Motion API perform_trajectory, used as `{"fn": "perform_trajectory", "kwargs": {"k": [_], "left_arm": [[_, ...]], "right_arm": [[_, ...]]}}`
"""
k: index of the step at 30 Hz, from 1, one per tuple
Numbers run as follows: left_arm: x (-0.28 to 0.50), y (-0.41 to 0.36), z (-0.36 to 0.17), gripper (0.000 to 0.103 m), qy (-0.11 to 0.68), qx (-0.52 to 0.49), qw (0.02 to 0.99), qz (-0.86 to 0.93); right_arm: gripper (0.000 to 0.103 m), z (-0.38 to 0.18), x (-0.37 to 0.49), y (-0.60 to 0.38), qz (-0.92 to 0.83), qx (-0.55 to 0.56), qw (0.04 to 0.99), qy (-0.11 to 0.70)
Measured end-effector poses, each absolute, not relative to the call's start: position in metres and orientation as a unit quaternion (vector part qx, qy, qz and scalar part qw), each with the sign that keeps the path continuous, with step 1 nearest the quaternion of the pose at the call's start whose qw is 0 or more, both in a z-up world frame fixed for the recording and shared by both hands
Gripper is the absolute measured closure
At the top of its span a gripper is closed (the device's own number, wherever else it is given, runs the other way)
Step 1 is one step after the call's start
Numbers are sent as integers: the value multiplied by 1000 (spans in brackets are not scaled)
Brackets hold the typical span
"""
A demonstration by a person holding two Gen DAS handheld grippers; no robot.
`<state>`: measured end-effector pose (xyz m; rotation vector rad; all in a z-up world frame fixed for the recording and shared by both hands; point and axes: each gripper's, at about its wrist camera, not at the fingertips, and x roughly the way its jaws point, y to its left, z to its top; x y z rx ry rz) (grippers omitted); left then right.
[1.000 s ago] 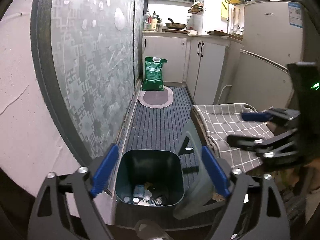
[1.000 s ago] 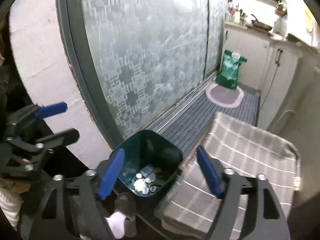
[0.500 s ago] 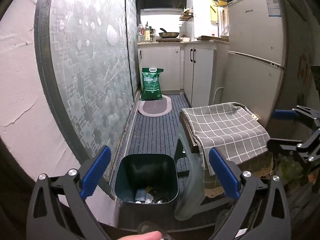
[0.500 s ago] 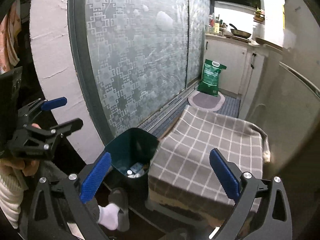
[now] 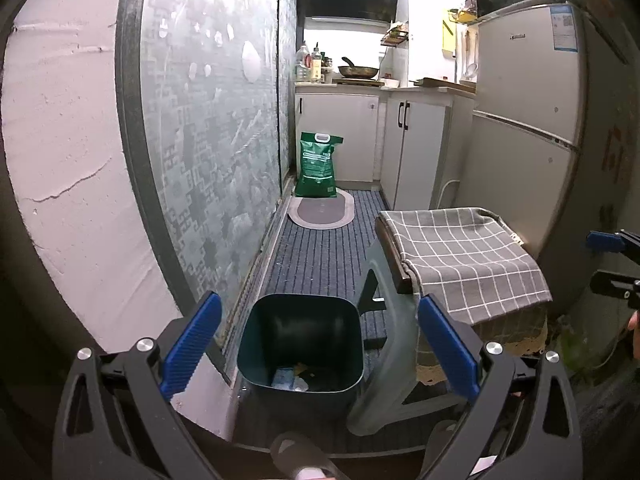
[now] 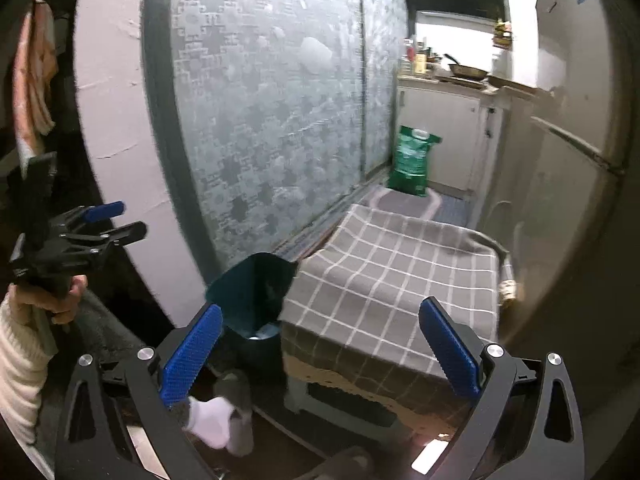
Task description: Collect trash
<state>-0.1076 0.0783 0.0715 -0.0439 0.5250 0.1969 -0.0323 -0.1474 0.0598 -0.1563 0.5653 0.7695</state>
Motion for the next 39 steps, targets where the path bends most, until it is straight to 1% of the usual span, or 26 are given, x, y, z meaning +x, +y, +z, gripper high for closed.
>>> {"fn": "perform_trajectory", "kwargs": {"k": [9, 39], "left_arm": [[-107, 76, 69, 3, 262, -30, 960, 90], [-107, 77, 68, 3, 259, -33, 961, 86]], "right_arm": [[3, 52, -24, -153, 369, -71, 881, 287], [3, 47, -23, -159, 372, -74, 879, 288]]}}
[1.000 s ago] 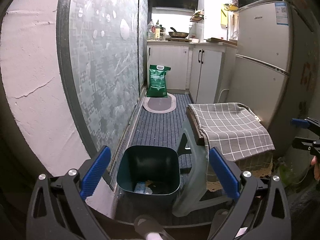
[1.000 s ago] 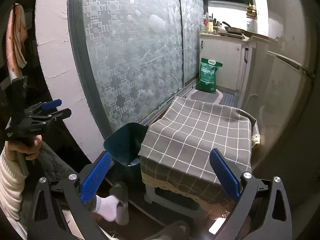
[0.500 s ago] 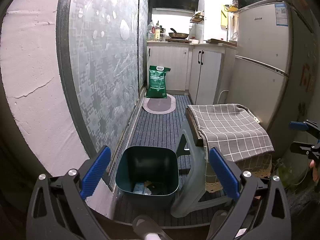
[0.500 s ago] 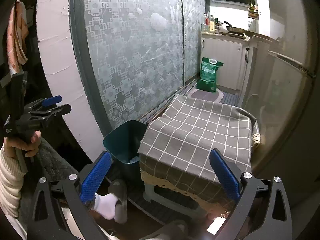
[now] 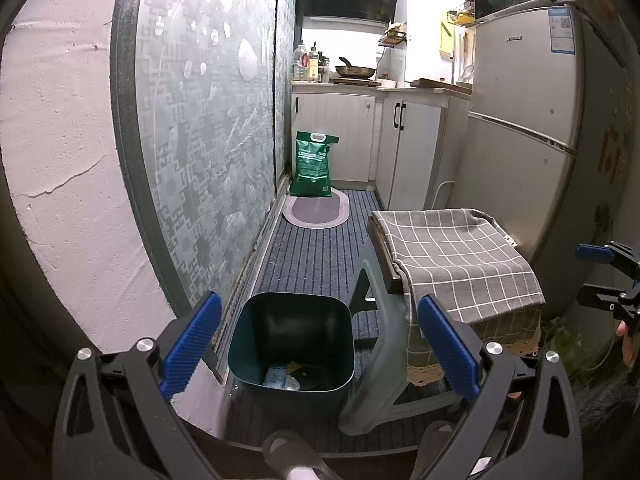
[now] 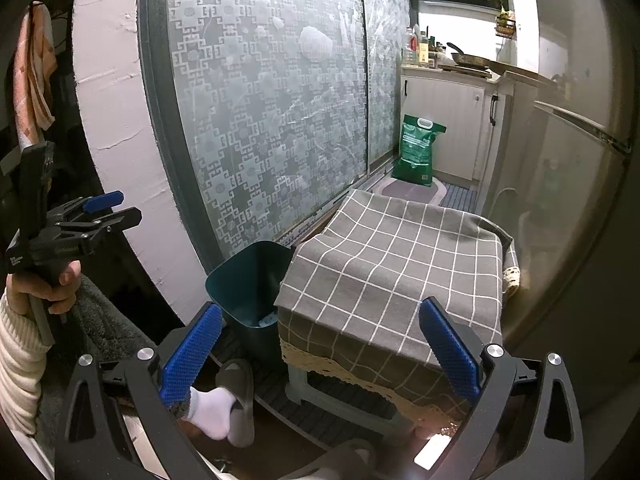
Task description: Collect trash
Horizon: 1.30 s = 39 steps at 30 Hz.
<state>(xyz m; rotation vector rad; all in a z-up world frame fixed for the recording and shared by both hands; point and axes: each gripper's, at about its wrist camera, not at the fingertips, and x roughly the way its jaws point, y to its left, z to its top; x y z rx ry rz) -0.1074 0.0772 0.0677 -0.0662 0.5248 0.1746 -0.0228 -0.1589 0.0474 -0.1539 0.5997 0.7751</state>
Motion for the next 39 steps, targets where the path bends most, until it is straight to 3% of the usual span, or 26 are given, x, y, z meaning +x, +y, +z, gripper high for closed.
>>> {"fn": "perform_trajectory", "kwargs": {"k": [39], "left_arm": [[-107, 72, 71, 3, 258, -37, 962, 82]], "right_arm": [[3, 48, -24, -163, 371, -75, 880, 288]]}}
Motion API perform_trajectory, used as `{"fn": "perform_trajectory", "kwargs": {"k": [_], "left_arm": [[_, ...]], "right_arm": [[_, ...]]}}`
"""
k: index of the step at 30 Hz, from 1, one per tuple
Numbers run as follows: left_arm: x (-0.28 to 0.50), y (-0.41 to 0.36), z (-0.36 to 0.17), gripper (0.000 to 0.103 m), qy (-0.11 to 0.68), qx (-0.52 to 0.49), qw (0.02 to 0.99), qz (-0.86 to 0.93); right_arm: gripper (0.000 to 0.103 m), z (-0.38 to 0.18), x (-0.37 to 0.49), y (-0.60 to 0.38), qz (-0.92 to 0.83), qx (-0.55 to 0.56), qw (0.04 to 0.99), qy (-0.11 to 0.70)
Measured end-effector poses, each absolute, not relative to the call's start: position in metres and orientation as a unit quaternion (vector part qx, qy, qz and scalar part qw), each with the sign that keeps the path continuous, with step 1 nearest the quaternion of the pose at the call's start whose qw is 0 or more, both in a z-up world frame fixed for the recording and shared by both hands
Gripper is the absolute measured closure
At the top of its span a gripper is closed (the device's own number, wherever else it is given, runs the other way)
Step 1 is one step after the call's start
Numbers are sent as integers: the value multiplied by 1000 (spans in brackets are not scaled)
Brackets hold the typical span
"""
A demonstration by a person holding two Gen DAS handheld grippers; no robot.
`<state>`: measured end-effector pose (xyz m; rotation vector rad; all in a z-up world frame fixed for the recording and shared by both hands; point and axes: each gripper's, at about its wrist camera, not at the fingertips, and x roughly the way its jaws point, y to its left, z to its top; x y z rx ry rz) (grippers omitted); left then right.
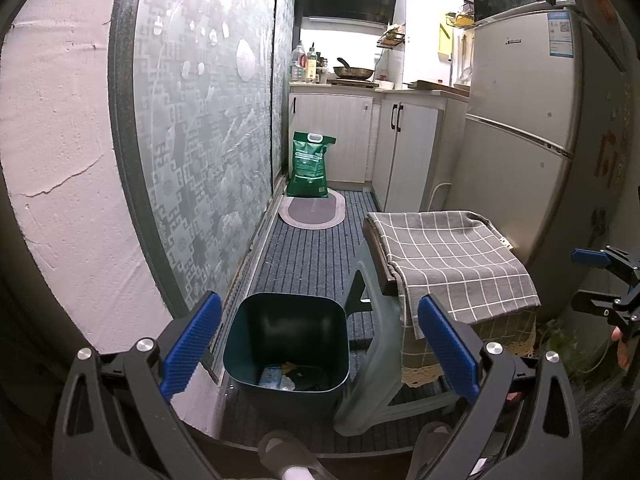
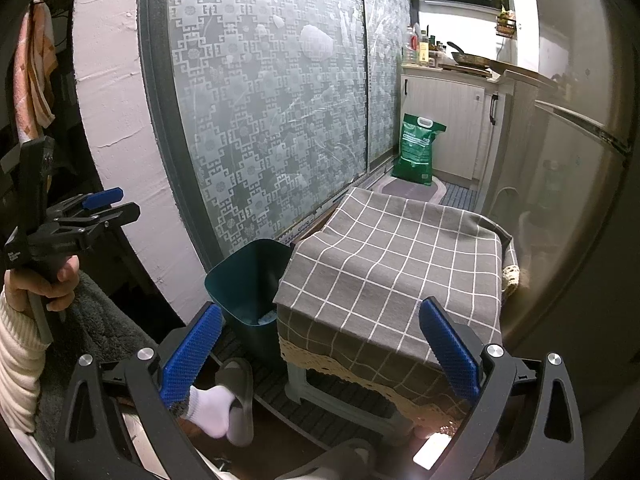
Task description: Collect trash
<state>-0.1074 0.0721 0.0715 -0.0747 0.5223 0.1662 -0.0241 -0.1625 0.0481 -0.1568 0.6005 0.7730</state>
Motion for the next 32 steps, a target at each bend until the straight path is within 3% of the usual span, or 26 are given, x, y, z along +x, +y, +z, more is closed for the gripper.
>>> {"fn": "perform_trajectory", "kwargs": {"k": [32], "left_arm": [[-106, 66, 71, 3, 260, -38, 961, 81]], "right_arm": [[3, 47, -24, -164, 371, -77, 879, 289]]}}
